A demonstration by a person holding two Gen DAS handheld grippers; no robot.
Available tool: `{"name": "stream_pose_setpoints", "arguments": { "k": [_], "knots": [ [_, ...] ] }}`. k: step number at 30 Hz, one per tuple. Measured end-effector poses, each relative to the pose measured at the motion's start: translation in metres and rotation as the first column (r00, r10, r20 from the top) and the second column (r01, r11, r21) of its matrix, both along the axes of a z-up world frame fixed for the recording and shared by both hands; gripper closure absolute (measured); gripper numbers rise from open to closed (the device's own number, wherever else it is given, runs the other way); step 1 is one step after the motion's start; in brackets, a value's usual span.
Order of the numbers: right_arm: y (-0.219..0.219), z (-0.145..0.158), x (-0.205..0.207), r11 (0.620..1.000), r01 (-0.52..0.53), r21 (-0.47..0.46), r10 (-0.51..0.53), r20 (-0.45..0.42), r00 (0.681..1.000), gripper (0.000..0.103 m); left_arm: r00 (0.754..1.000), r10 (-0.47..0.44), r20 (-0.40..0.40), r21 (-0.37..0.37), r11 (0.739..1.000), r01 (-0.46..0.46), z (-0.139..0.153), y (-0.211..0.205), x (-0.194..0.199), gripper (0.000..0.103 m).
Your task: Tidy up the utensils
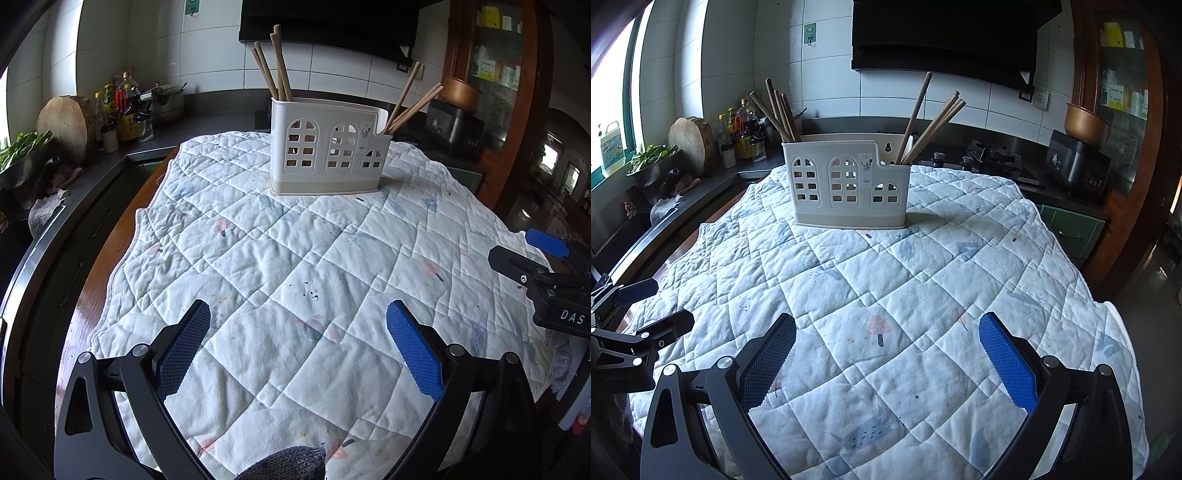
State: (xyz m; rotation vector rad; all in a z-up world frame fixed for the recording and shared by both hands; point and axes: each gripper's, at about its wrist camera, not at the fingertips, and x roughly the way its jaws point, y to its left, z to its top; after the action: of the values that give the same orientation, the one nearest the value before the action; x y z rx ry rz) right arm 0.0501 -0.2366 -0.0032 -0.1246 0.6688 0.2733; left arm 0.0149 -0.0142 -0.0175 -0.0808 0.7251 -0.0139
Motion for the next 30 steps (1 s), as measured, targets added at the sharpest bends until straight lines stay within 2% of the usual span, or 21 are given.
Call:
{"name": "stream_pose_setpoints", "arguments": {
  "k": [30],
  "knots": [
    [0.0016, -0.0048, -0.0018, 1.0, -0.008, 0.01, 0.008, -0.014, 1.0, 0.007, 1.0, 0.001, -0.016, -0.002, 1.0, -0.001, -0.0035, -0.0004, 0.0001, 0.007]
  ]
}}
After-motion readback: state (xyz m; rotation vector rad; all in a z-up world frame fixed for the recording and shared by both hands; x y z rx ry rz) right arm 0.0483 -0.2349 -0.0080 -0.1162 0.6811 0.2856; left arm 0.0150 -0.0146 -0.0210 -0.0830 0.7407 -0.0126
